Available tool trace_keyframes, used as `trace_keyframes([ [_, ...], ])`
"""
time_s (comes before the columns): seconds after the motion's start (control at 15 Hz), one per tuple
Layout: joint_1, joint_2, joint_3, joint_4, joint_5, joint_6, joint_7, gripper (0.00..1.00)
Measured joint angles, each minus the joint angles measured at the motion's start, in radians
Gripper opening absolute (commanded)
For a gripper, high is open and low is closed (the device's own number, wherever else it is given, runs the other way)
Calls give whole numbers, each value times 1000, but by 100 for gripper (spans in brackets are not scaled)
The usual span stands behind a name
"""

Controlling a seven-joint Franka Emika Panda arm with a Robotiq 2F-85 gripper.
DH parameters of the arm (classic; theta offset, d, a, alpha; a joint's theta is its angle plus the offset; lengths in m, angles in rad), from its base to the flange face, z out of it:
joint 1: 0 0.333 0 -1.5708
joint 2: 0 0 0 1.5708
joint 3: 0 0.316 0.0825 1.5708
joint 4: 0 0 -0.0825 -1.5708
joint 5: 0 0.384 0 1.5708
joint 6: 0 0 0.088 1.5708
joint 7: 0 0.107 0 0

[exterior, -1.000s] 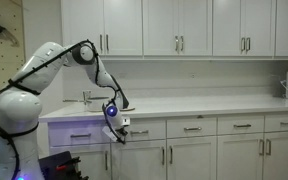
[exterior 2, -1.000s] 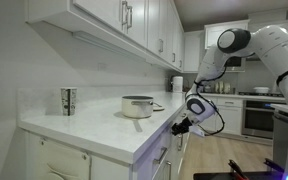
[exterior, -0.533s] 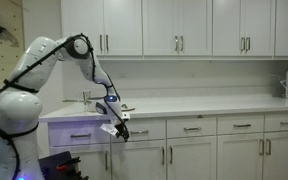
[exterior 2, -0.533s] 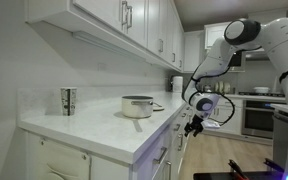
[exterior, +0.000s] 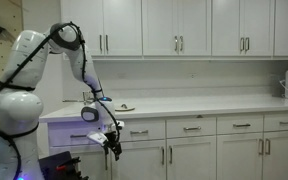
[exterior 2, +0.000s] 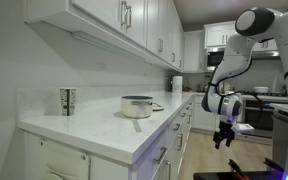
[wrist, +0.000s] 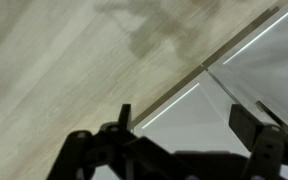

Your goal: Close the second drawer from the left

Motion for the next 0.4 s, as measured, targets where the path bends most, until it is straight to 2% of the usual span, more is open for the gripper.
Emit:
trace_keyframes([
  [0.4, 19, -13, 0, -6, 0, -1, 4, 100],
])
